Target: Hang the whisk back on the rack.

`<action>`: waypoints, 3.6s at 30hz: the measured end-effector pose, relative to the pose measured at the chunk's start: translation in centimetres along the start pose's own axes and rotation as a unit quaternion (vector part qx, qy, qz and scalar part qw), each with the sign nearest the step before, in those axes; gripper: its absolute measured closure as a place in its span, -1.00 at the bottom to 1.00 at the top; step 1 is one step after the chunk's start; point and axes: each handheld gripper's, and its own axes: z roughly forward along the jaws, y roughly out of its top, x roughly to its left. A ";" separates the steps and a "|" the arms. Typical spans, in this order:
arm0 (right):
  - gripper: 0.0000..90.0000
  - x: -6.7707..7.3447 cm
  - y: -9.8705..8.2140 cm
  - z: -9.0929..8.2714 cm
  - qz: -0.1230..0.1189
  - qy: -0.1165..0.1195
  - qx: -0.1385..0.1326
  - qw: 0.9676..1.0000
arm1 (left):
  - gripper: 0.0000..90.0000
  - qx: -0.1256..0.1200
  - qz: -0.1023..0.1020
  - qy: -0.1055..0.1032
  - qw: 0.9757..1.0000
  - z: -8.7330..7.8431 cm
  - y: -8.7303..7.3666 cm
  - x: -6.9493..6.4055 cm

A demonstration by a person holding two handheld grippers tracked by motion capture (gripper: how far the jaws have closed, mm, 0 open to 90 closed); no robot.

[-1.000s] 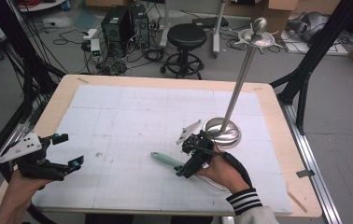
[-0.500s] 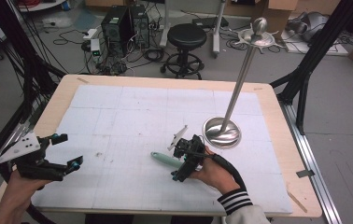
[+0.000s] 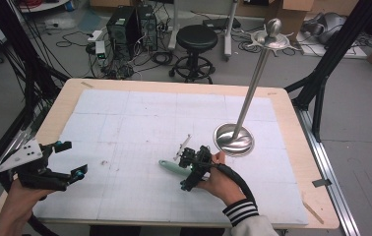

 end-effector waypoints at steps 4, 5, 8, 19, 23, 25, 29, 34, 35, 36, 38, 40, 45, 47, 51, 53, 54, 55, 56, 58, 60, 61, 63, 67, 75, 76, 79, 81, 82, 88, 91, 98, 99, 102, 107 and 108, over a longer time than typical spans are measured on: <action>-0.63 0.0 0.1 0.2 0.002 -0.001 -0.002 1.000 | -0.96 0.000 0.001 0.001 1.000 0.0 0.0 0.0; -0.59 0.0 0.2 0.1 0.004 -0.004 0.002 1.000 | -0.96 0.000 0.000 0.001 1.000 0.0 0.0 0.0; -0.46 0.0 0.4 0.3 0.005 0.002 0.002 1.000 | -0.96 -0.001 0.001 0.001 1.000 -0.1 0.0 0.0; -0.03 0.1 0.9 0.7 0.016 0.014 0.020 1.000 | -0.96 0.000 0.002 0.001 1.000 -0.1 0.1 0.0; 0.12 0.0 1.0 0.8 0.020 0.013 0.028 0.999 | -0.96 0.000 0.003 0.000 1.000 -0.1 0.1 0.0; 0.17 -0.1 1.1 0.8 0.023 0.014 0.029 0.999 | -0.96 -0.001 0.003 0.000 1.000 -0.1 0.1 -0.1; 0.27 -0.1 1.0 0.9 0.024 0.019 0.034 0.999 | -0.96 0.000 0.004 0.000 1.000 -0.1 0.1 0.0; 0.51 -0.1 1.0 0.9 0.014 0.015 0.037 0.999 | -0.96 0.000 0.005 -0.001 1.000 0.0 0.2 -0.2; 0.52 -0.1 1.1 0.9 0.021 0.015 0.038 0.999 | -0.96 0.001 0.006 -0.003 1.000 0.1 0.2 -0.2; 0.52 -0.1 1.1 0.9 0.027 0.017 0.040 0.999 | -0.96 0.001 0.006 -0.003 1.000 0.1 0.2 -0.2; 0.53 -0.1 1.2 0.9 0.022 0.015 0.044 0.999 | -0.96 0.001 0.007 -0.003 1.000 0.1 0.2 -0.3; 0.53 0.0 1.2 0.9 0.019 0.015 0.043 0.999 | -0.96 0.001 0.006 -0.003 1.000 0.1 0.2 -0.3; 0.54 -0.2 1.1 0.8 0.012 0.026 0.041 0.999 | -0.96 0.002 0.006 -0.003 1.000 0.1 0.2 -0.2; 0.54 -0.2 1.0 0.7 0.011 0.027 0.038 0.999 | -0.96 0.002 0.006 -0.004 1.000 0.2 0.1 -0.2; 0.54 -0.2 0.9 0.4 0.005 0.025 0.028 0.999 | -0.96 0.003 0.005 -0.003 1.000 0.2 0.1 -0.2; 0.54 -0.2 0.7 -0.1 -0.002 0.031 0.008 0.999 | -0.96 0.003 0.005 -0.003 1.000 0.2 0.1 -0.2; 0.54 -0.3 0.6 -0.4 -0.004 0.033 0.004 0.999 | -0.96 0.002 0.006 -0.002 1.000 0.2 0.1 -0.2; 0.54 -0.3 0.6 -0.6 -0.006 0.036 -0.001 0.999 | -0.96 0.001 0.006 0.000 1.000 0.2 0.1 -0.2; 0.54 -0.4 0.5 -0.8 -0.008 0.039 -0.009 0.999 | -0.96 0.000 0.007 -0.001 1.000 0.2 0.2 -0.2; 0.54 -0.4 0.4 -1.1 -0.010 0.043 -0.013 0.999 | -0.96 0.000 0.007 -0.001 1.000 0.2 0.2 -0.2; 0.54 -0.5 0.1 -2.0 -0.022 0.050 -0.036 0.998 | -0.96 0.001 0.006 0.000 1.000 0.2 0.1 -0.2; 0.54 -0.5 0.1 -2.0 -0.022 0.050 -0.036 0.998 | -0.96 0.001 0.006 0.000 1.000 0.2 0.1 -0.2; 0.54 -0.6 -0.2 -2.7 -0.028 0.059 -0.055 0.996 | -0.96 0.001 0.008 0.002 1.000 0.2 0.2 -0.2; 0.54 -0.9 -0.6 -3.7 -0.036 0.075 -0.083 0.993 | -0.96 -0.001 0.008 0.001 1.000 0.3 0.1 -0.3; 0.54 -2.1 -2.9 -7.0 -0.047 0.107 -0.166 0.979 | -0.96 0.000 0.010 0.000 1.000 0.3 0.1 -0.3; 0.54 -2.2 -3.1 -7.3 -0.046 0.111 -0.172 0.978 | -0.96 0.002 0.009 -0.001 1.000 0.3 0.1 -0.3; 0.54 -2.5 -3.9 -8.4 -0.046 0.111 -0.192 0.974 | -0.96 0.002 0.010 -0.001 1.000 0.3 0.1 -0.3; 0.54 -2.6 -4.1 -8.6 -0.046 0.108 -0.194 0.974 | -0.96 0.002 0.010 -0.001 1.000 0.3 0.1 -0.3; 0.54 -2.6 -4.4 -9.0 -0.046 0.105 -0.199 0.973 | -0.96 0.002 0.010 0.000 1.000 0.3 0.1 -0.3; 0.54 -3.3 -6.1 -10.8 -0.042 0.102 -0.229 0.967 | -0.96 0.003 0.008 0.003 1.000 0.2 0.0 -0.2; 0.54 -3.6 -7.1 -11.8 -0.038 0.100 -0.247 0.963 | -0.96 0.003 0.009 0.004 1.000 0.2 0.1 -0.2; 0.54 -4.2 -8.7 -13.4 -0.031 0.092 -0.269 0.958 | -0.96 0.006 0.008 0.001 1.000 0.4 0.0 -0.3; 0.54 -4.4 -9.1 -13.8 -0.033 0.092 -0.273 0.957 | -0.96 0.007 0.008 0.001 1.000 0.5 0.0 -0.3; 0.54 -4.6 -10.1 -14.7 -0.028 0.086 -0.285 0.954 | -0.96 0.008 0.008 0.000 1.000 0.5 0.0 -0.3; 0.54 -5.1 -11.7 -16.5 -0.023 0.076 -0.302 0.950 | -0.96 0.009 0.008 0.001 1.000 0.5 -0.1 -0.2; 0.54 -5.1 -12.0 -16.9 -0.018 0.075 -0.305 0.949 | -0.96 0.009 0.008 0.001 1.000 0.5 -0.1 -0.2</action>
